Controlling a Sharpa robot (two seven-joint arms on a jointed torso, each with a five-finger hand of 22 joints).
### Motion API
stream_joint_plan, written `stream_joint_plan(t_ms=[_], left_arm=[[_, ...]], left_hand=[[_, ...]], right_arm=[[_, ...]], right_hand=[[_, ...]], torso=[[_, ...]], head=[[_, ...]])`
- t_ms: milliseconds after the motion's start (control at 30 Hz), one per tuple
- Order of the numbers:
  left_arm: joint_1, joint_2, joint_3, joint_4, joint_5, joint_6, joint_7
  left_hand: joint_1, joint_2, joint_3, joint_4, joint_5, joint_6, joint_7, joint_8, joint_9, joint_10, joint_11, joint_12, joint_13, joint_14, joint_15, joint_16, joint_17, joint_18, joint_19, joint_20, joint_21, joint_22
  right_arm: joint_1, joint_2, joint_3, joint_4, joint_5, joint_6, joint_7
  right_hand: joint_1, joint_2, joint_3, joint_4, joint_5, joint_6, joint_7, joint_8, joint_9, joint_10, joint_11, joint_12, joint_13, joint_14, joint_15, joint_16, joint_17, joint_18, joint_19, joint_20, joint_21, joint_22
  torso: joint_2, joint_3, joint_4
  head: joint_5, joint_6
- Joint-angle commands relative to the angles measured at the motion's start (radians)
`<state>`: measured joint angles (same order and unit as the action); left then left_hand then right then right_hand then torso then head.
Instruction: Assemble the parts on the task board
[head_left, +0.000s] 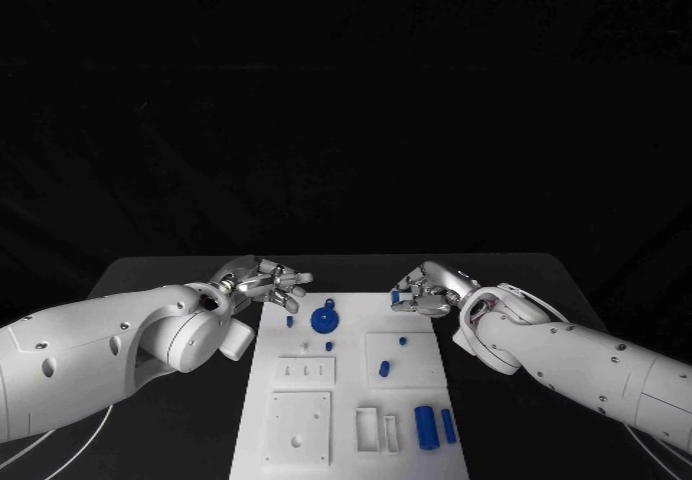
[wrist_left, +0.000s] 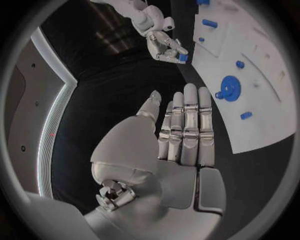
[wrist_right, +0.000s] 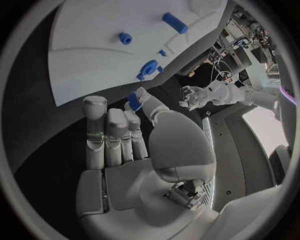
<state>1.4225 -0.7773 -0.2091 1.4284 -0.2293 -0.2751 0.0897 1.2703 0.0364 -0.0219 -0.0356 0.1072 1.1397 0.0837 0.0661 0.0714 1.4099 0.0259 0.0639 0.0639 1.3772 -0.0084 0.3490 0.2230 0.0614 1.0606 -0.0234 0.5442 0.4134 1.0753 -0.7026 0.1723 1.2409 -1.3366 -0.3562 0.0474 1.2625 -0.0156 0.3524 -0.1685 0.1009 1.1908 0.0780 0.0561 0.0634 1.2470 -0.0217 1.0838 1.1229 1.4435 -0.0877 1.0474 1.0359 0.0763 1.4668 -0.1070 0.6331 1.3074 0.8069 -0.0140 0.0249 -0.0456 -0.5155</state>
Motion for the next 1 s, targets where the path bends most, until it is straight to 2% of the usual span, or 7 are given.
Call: stream_joint_plan(t_ms=[33, 233, 300, 400, 500, 667, 1000], left_arm=[[0.002, 0.024, 0.001, -0.011, -0.077, 0.065, -0.130], [0.002, 0.067, 0.000, -0.034, -0.109, 0.097, -0.197], [0.002, 0.082, 0.000, -0.043, -0.115, 0.102, -0.206], [0.001, 0.094, -0.001, -0.052, -0.125, 0.110, -0.213], [0.001, 0.101, -0.001, -0.056, -0.142, 0.114, -0.220], [0.001, 0.110, -0.002, -0.060, -0.174, 0.116, -0.239], [0.001, 0.119, -0.002, -0.057, -0.217, 0.122, -0.260]], left_hand=[[-0.026, 0.001, -0.014, 0.041, -0.005, 0.018, -0.007, 0.002, 0.007, 0.038, -0.011, 0.011, 0.003, 0.012, -0.011, 0.051, 0.028, -0.020, 0.021, -0.012, 0.017, 0.007], [-0.093, -0.009, -0.036, 0.128, 0.014, 0.092, -0.043, 0.027, 0.100, 0.093, -0.043, 0.097, 0.033, -0.018, -0.044, 0.265, 0.151, -0.041, 0.039, -0.049, 0.088, 0.060], [-0.106, -0.011, -0.027, 0.137, 0.030, 0.064, -0.049, 0.053, 0.268, 0.066, -0.047, 0.174, 0.081, -0.093, -0.051, 0.407, 0.222, -0.046, 0.002, -0.060, 0.152, 0.122], [-0.131, -0.012, -0.022, 0.158, 0.048, -0.040, -0.058, 0.194, 0.526, 0.016, -0.054, 0.296, 0.162, -0.134, -0.058, 0.531, 0.239, -0.045, -0.041, -0.062, 0.216, 0.189], [-0.153, -0.024, -0.008, 0.186, 0.049, -0.089, -0.068, 0.292, 0.663, -0.030, -0.063, 0.403, 0.220, -0.156, -0.063, 0.612, 0.231, -0.044, -0.057, -0.068, 0.252, 0.229], [-0.185, -0.043, 0.015, 0.215, 0.051, -0.102, -0.074, 0.328, 0.744, -0.060, -0.066, 0.464, 0.234, -0.173, -0.064, 0.665, 0.200, -0.044, -0.071, -0.067, 0.264, 0.253], [-0.194, -0.075, 0.046, 0.238, 0.048, -0.108, -0.070, 0.322, 0.777, -0.084, -0.061, 0.491, 0.228, -0.193, -0.059, 0.692, 0.167, -0.043, -0.080, -0.062, 0.256, 0.268]], right_arm=[[0.009, 0.011, 0.000, 0.036, -0.076, 0.057, -0.101], [0.017, 0.051, 0.000, 0.073, -0.096, 0.069, -0.137], [0.018, 0.069, 0.000, 0.080, -0.101, 0.074, -0.146], [0.019, 0.088, -0.002, 0.089, -0.108, 0.078, -0.154], [0.019, 0.103, -0.004, 0.093, -0.111, 0.080, -0.159], [0.019, 0.119, -0.006, 0.101, -0.115, 0.076, -0.164], [0.019, 0.134, -0.007, 0.117, -0.118, 0.080, -0.169]], right_hand=[[-0.001, -0.013, 0.005, 0.001, 0.003, 0.037, -0.017, 0.007, 0.006, -0.001, -0.005, 0.002, 0.001, 0.001, -0.003, 0.005, 0.002, -0.009, 0.034, -0.005, 0.002, 0.077], [0.000, -0.018, 0.014, 0.002, 0.019, 0.035, -0.016, 0.007, 0.005, -0.001, -0.005, 0.002, 0.002, 0.002, -0.003, 0.006, 0.004, -0.008, 0.034, -0.005, 0.002, 0.077], [-0.001, -0.019, 0.016, 0.002, 0.022, 0.034, -0.015, 0.007, 0.005, -0.001, -0.005, 0.002, 0.002, 0.001, -0.003, 0.005, 0.003, -0.008, 0.034, -0.004, 0.001, 0.077], [-0.003, -0.020, 0.017, 0.003, 0.024, 0.033, -0.015, 0.007, 0.005, -0.002, -0.004, 0.001, 0.001, 0.001, -0.003, 0.003, 0.002, -0.008, 0.033, -0.004, -0.002, 0.076], [-0.003, -0.021, 0.018, 0.004, 0.028, 0.030, -0.014, 0.007, 0.005, -0.002, -0.004, 0.001, 0.002, 0.001, -0.002, 0.003, 0.002, -0.008, 0.034, -0.004, -0.001, 0.076], [-0.004, -0.022, 0.020, 0.003, 0.040, 0.030, -0.014, 0.007, 0.006, -0.002, -0.005, 0.002, 0.002, 0.002, -0.002, 0.004, 0.004, -0.008, 0.034, -0.004, -0.001, 0.076], [-0.005, -0.023, 0.021, 0.004, 0.047, 0.030, -0.014, 0.007, 0.006, -0.002, -0.005, 0.002, 0.002, 0.002, -0.002, 0.005, 0.005, -0.007, 0.035, -0.004, 0.002, 0.077]], torso=[[-0.013, -0.0014, -0.0036], [-0.023, -0.0011, -0.0066], [-0.027, -0.0014, -0.0073], [-0.031, -0.0028, -0.0077], [-0.034, -0.0038, -0.0088], [-0.033, -0.0037, -0.0073], [-0.030, -0.0034, -0.0095]], head=[[0.010, -0.003], [0.023, -0.005], [0.026, -0.007], [0.028, -0.010], [0.031, -0.013], [0.031, -0.018], [0.029, -0.023]])
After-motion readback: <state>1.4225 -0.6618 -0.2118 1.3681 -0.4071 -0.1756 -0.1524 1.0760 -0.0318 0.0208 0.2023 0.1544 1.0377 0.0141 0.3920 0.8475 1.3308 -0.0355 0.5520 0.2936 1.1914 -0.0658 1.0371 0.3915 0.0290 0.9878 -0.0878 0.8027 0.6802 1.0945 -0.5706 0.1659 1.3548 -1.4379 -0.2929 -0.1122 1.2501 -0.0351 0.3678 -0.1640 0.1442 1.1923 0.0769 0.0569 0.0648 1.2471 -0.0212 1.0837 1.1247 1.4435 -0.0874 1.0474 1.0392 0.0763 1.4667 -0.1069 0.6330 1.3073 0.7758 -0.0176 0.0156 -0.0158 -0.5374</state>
